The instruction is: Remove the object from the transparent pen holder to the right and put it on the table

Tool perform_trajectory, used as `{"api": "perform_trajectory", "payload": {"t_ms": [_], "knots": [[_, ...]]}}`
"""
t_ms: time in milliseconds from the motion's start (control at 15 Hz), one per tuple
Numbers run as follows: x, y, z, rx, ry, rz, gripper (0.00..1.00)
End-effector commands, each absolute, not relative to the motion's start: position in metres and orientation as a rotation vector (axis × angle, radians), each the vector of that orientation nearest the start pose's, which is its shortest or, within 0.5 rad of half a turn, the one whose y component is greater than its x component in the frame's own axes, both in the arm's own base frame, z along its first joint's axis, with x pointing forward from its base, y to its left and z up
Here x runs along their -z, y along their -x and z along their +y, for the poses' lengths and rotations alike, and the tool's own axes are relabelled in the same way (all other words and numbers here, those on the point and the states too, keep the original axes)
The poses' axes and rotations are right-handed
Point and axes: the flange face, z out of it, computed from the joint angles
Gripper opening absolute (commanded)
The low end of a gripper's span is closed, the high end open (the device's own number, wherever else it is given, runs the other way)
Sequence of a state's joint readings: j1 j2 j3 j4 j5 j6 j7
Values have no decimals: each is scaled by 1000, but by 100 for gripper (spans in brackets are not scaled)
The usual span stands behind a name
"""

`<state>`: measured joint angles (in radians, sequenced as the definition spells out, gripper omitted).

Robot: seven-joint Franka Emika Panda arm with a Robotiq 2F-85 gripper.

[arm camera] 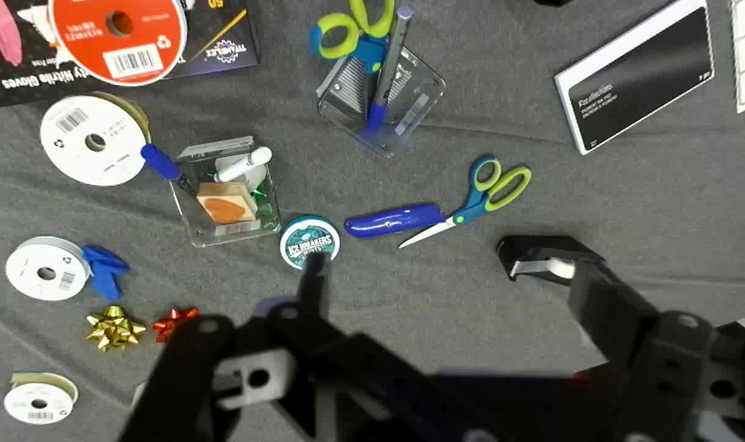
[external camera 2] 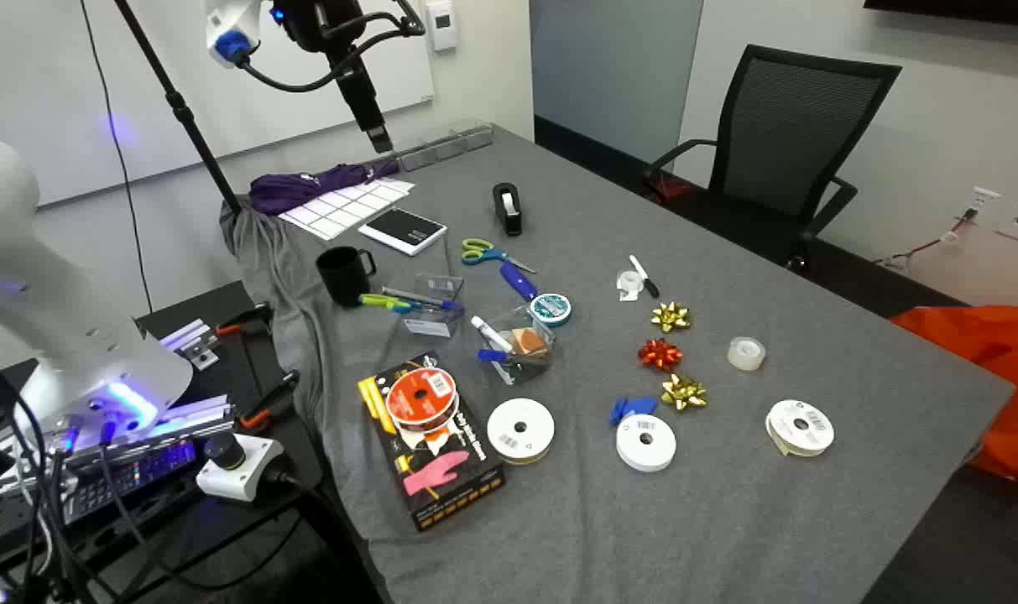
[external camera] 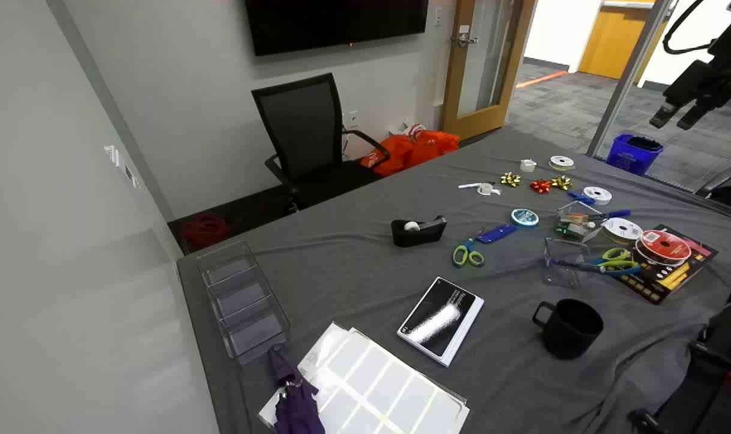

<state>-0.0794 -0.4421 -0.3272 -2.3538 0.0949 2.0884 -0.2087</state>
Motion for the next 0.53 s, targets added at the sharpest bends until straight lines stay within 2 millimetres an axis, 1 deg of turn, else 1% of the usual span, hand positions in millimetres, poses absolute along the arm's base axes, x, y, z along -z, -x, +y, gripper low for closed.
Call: {"api": "perform_trajectory", "payload": {"t_ms": [0,267,333,400,467], "knots": [[-504,-400,-179,312,2937,324,100],[-504,-400,-179,312,2937,324,100],[-507,-405,-179,294,2943,339,100],[-502,-411,-173,286,2941,364,100],[-495,-423,-166,272,2943,419,100]]}}
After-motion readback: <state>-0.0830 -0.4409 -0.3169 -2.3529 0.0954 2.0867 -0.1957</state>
